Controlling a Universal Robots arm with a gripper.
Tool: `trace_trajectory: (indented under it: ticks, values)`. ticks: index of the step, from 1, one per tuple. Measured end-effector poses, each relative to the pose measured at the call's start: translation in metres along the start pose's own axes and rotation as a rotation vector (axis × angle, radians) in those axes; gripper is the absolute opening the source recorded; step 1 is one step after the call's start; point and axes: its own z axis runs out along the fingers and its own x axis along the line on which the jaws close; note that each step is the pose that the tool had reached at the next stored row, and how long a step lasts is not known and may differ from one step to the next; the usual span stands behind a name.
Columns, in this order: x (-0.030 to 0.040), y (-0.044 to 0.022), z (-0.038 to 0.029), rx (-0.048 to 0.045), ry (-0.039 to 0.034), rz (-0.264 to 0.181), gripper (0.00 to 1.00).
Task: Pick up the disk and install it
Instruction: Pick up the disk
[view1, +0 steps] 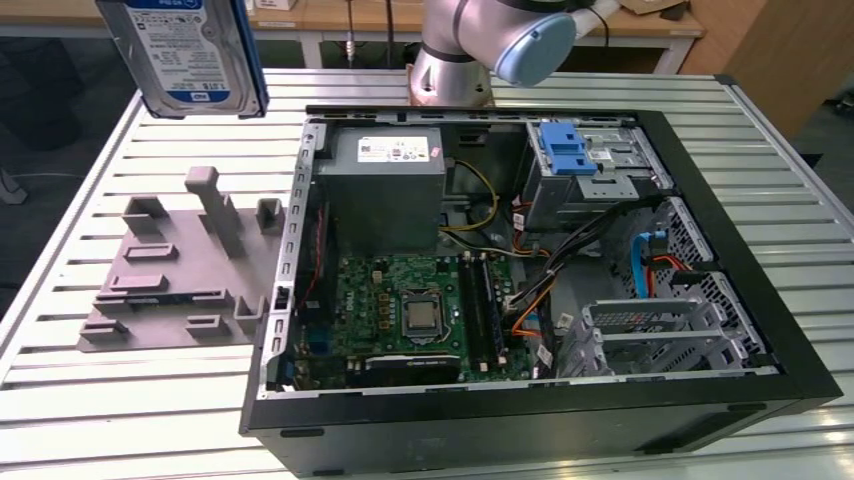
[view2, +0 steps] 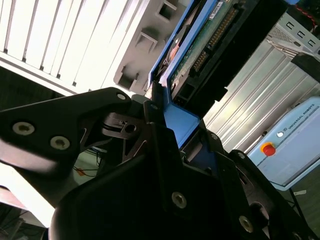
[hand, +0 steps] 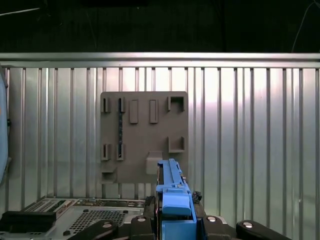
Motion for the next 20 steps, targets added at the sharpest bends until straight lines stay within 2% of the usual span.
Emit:
trace_trajectory:
  ticks: [8, 11, 20]
  values:
    - [0.0157, -0.0006, 0.0000, 0.0000, 0.0001, 0.000, 0.36]
    - [0.0187, -0.0030, 0.0001, 0.0000, 0.0000, 0.000, 0.36]
    - [0.0213, -0.0239, 0.0001, -0.0016, 0.0000, 0.000, 0.36]
